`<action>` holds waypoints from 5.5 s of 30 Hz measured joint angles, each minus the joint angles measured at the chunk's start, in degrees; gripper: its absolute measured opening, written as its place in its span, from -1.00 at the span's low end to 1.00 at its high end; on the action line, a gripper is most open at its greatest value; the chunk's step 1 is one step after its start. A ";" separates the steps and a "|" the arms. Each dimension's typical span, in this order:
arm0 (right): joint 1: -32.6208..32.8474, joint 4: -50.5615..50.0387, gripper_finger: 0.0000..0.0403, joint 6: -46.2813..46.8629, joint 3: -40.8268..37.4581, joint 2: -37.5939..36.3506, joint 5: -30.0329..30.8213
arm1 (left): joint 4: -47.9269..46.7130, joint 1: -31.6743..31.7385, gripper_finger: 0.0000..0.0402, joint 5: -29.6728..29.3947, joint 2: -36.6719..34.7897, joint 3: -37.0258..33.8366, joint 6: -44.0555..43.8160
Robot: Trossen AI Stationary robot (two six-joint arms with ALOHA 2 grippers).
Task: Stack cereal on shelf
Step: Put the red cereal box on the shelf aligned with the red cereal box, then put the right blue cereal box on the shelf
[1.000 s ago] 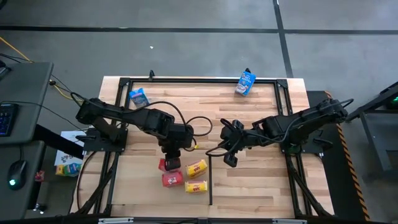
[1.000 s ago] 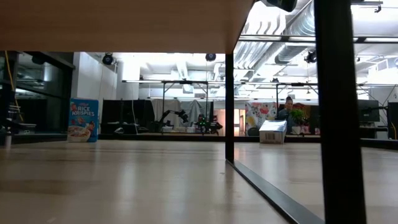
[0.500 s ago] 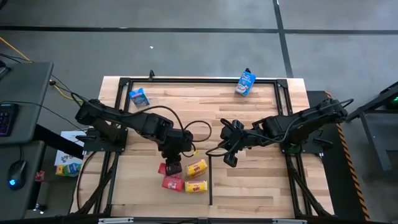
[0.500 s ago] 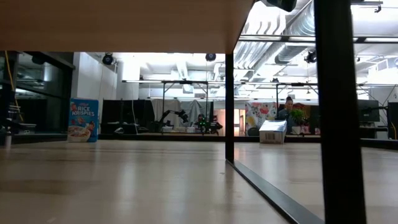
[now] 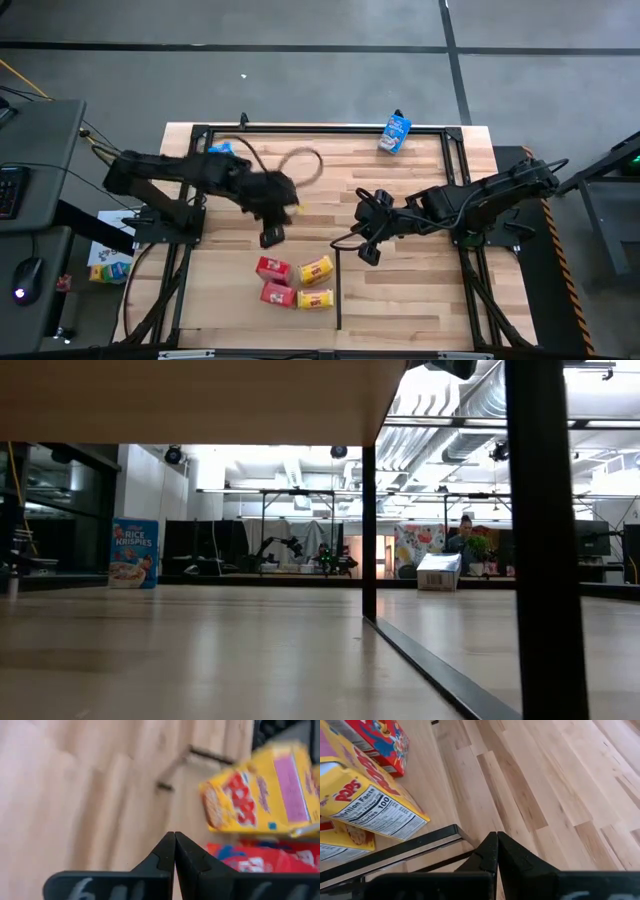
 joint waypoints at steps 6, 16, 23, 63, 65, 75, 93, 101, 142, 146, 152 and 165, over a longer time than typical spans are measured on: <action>0.00 -2.41 -1.00 0.77 -0.02 -0.23 0.85 | 6.57 1.10 -1.00 -7.78 -6.91 0.02 4.33; -0.37 -11.98 -1.00 4.30 -0.04 -7.06 6.60 | 8.91 -0.95 -1.00 -19.22 -14.54 -0.28 6.73; -0.24 -13.86 -1.00 9.02 -3.03 -13.20 9.72 | 27.33 -4.75 -1.00 -21.70 -25.50 -20.45 1.79; -0.26 -12.13 -1.00 11.45 -5.55 -15.04 12.00 | 21.11 -22.20 -1.00 -3.11 -17.35 -31.74 -12.15; -0.26 -12.13 -1.00 11.45 -5.55 -15.02 12.00 | 22.03 -22.20 -1.00 -3.12 -17.10 -31.74 -12.23; -0.26 -12.29 -1.00 11.45 -5.55 -15.02 12.02 | 26.48 -22.35 -1.00 -2.58 -16.16 -31.76 -13.22; -2.15 10.90 -1.00 6.38 -5.55 -12.22 10.20 | 19.17 -13.95 -1.00 -22.27 -36.34 -31.71 -11.93; -13.24 15.80 -0.97 5.63 -4.71 -12.26 12.41 | 18.88 0.14 -1.00 -29.46 -41.51 -31.71 -6.71; -76.06 34.09 0.76 10.94 -35.28 -1.08 -16.51 | 21.02 19.02 -1.00 -18.18 -41.07 -31.72 -7.23; -76.24 38.37 0.76 11.30 -35.28 1.44 -16.29 | 21.01 19.02 -1.00 -18.20 -41.07 -31.72 -6.86; -76.43 39.19 0.75 14.76 -35.28 5.02 -16.09 | 21.00 19.00 -1.00 -18.20 -41.07 -31.71 -6.16; -76.35 39.96 -0.16 18.07 -35.24 6.05 -16.11 | 21.00 19.00 -1.00 -18.22 -41.07 -31.72 -3.27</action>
